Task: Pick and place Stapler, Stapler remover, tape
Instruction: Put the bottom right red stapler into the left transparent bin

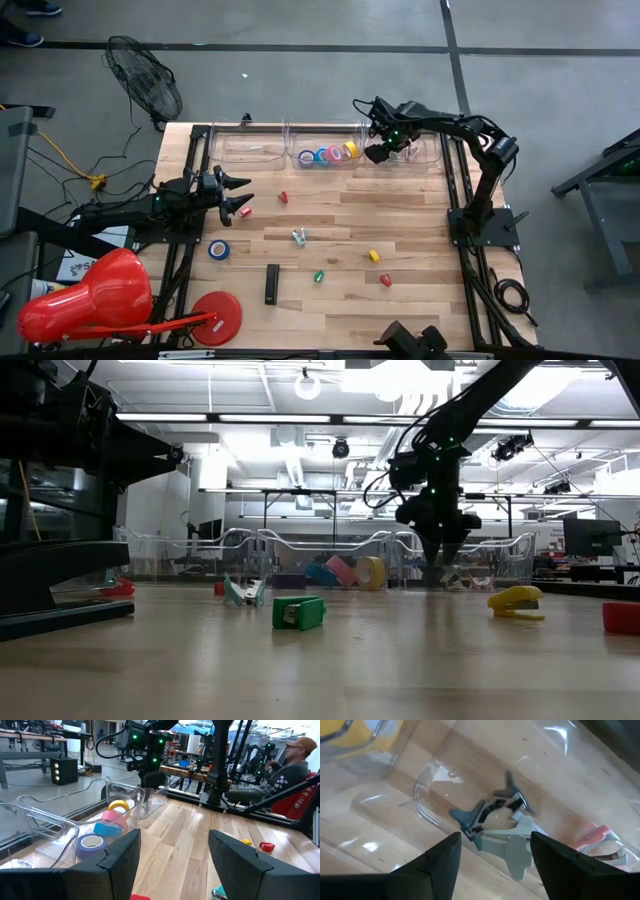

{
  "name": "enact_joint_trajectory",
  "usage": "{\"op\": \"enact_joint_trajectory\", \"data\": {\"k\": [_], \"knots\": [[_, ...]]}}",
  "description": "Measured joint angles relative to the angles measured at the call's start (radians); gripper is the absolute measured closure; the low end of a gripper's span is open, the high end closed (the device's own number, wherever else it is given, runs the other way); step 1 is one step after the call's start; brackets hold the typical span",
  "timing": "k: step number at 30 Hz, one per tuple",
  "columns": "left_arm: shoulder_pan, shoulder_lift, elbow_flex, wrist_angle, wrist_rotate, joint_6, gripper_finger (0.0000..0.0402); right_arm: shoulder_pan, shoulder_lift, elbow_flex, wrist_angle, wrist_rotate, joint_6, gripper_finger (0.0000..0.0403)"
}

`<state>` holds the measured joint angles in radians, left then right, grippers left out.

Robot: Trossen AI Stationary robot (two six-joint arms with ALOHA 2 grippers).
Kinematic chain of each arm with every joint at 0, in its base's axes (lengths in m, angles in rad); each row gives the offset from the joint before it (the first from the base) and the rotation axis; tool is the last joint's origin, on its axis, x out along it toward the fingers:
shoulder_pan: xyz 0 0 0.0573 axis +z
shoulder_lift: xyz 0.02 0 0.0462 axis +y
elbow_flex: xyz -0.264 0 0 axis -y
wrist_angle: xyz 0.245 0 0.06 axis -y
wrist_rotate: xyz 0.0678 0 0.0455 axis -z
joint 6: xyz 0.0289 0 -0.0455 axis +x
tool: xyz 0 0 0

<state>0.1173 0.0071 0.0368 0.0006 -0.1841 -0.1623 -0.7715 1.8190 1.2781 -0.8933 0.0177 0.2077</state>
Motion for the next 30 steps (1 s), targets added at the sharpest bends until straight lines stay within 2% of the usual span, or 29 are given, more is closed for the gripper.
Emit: {"op": "enact_joint_trajectory", "data": {"k": [8, 24, 30], "knots": [[0.000, 0.000, 0.000, 0.000, 0.000, 0.000, 0.0172, 0.000, -0.077, 0.000, -0.001, 0.035, -0.007, 0.0174], [0.000, 0.000, 0.000, 0.000, 0.000, 0.000, 0.0172, 0.004, -0.323, 0.000, -0.136, -0.003, -0.001, 0.0177], [0.000, 0.000, 0.000, 0.000, 0.000, 0.000, 0.0172, 0.038, -0.424, 0.000, -0.190, -0.028, 0.006, 0.0181]]}}
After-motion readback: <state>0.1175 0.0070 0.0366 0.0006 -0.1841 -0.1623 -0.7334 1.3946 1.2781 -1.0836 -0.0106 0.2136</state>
